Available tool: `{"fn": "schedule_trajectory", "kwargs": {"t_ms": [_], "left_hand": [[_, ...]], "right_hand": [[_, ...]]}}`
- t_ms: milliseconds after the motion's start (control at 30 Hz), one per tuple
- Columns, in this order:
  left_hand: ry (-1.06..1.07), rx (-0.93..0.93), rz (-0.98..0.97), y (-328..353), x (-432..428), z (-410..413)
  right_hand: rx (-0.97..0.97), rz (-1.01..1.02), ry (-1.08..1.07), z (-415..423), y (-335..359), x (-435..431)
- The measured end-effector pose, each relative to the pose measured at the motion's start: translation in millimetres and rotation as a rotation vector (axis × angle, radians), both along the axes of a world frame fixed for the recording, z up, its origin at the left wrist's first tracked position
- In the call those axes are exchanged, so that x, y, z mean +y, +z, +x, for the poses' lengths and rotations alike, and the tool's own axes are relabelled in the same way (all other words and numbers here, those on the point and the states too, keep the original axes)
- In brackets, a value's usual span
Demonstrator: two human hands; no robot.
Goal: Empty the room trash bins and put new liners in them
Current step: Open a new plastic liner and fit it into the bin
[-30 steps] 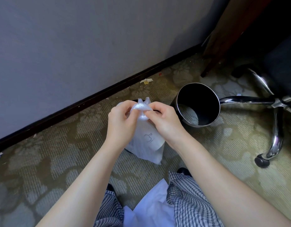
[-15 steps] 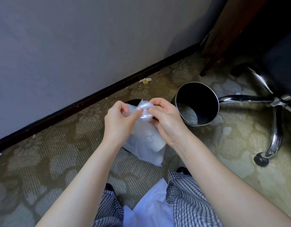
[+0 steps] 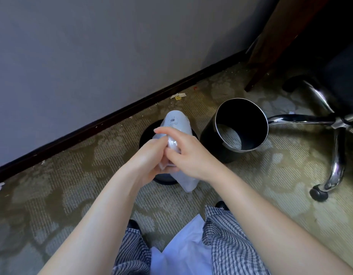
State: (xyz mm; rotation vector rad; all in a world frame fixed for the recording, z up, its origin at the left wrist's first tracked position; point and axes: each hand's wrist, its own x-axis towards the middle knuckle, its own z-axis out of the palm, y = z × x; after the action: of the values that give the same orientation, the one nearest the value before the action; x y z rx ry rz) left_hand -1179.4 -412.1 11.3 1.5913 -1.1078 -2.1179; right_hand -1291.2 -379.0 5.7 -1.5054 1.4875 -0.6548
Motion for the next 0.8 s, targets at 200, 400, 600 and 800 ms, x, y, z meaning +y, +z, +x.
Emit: {"fn": "schedule_trajectory", "kwargs": {"t_ms": [200, 400, 600, 800], "left_hand": [[-0.021, 0.254, 0.121, -2, -9, 13], [-0.01, 0.272, 0.069, -2, -11, 14], [-0.146, 0.081, -0.222, -9, -8, 13], [-0.328, -0.028, -0.47, -15, -9, 16]], "right_hand": [[-0.062, -0.142, -0.021, -7, 7, 5], [-0.164, -0.204, -0.169, -8, -2, 0], [-0.172, -0.209, -0.358, -23, -8, -6], [-0.253, 0.033, -0.384, -26, -16, -6]]}}
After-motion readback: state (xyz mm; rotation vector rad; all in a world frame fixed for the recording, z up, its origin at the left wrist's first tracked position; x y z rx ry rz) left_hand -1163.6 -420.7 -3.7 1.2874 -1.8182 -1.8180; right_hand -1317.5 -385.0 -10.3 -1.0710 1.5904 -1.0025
